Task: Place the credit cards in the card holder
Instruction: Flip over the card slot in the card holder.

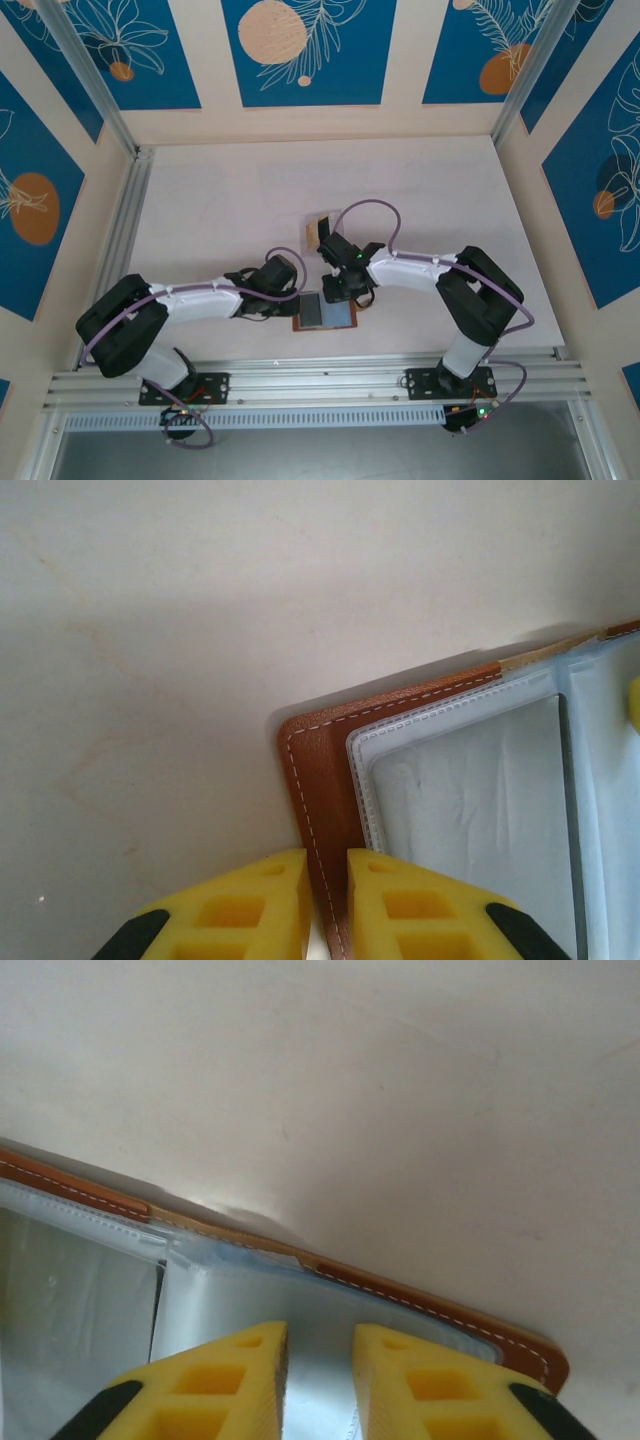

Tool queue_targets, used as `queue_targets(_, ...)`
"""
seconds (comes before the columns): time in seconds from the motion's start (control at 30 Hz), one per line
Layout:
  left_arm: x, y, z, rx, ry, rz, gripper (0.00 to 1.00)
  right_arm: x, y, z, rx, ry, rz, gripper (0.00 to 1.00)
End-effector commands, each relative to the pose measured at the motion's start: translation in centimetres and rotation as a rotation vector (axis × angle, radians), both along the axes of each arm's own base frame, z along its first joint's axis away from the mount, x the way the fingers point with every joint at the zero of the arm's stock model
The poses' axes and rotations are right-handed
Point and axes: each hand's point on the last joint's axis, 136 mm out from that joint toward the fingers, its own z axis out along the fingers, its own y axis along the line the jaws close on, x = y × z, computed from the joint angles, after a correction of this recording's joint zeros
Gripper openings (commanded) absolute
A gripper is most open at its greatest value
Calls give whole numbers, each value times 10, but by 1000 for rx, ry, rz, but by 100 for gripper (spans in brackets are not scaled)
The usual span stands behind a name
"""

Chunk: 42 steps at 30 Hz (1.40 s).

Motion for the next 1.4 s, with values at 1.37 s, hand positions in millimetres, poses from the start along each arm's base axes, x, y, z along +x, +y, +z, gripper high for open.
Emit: queue_targets(1.37, -14, 29, -17, 102, 38, 49, 26, -4, 91, 35, 448, 207, 79, 15)
